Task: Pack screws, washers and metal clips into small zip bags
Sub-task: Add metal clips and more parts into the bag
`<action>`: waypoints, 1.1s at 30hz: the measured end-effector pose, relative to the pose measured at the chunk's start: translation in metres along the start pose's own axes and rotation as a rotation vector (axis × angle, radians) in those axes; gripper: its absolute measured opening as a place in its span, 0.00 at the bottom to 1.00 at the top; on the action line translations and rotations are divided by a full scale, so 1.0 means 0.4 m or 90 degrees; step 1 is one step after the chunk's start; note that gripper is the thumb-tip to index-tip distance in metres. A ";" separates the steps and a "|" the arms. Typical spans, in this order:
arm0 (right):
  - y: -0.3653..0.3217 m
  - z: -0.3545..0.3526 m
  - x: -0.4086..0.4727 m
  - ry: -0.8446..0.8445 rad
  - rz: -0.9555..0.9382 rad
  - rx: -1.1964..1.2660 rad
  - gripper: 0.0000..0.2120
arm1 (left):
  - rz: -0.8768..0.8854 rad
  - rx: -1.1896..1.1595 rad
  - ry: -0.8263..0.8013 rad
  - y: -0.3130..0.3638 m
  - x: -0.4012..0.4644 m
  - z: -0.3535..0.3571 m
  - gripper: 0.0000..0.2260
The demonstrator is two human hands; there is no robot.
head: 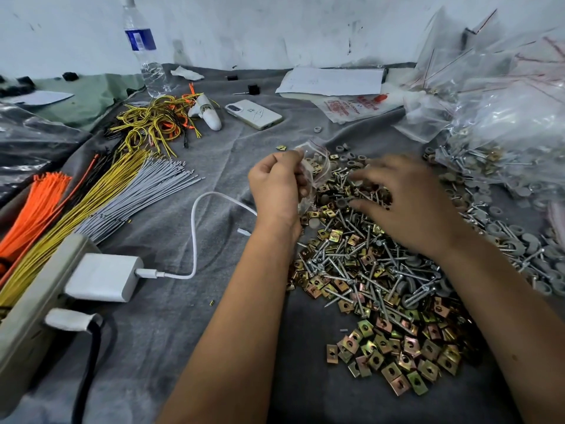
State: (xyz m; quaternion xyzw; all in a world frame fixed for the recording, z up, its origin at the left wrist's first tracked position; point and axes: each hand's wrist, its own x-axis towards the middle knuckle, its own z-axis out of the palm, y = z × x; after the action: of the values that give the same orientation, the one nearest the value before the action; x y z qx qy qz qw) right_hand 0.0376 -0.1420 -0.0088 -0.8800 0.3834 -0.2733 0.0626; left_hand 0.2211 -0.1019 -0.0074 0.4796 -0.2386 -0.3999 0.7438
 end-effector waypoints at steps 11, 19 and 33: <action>-0.076 0.051 0.006 -0.244 -0.158 0.065 0.10 | 0.016 -0.001 0.008 -0.004 0.006 0.002 0.19; -0.082 0.038 -0.007 -0.157 -0.127 0.223 0.05 | 0.021 0.052 -0.006 -0.007 0.003 0.002 0.17; 0.022 0.009 0.002 0.109 0.156 0.329 0.14 | 0.404 0.477 -0.077 -0.060 -0.001 0.006 0.09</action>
State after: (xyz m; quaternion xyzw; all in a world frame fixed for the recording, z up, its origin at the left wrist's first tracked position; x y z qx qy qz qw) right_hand 0.0342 -0.1488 -0.0141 -0.7557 0.4085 -0.4256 0.2845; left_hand 0.2103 -0.1082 -0.0282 0.5934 -0.5430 -0.0676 0.5903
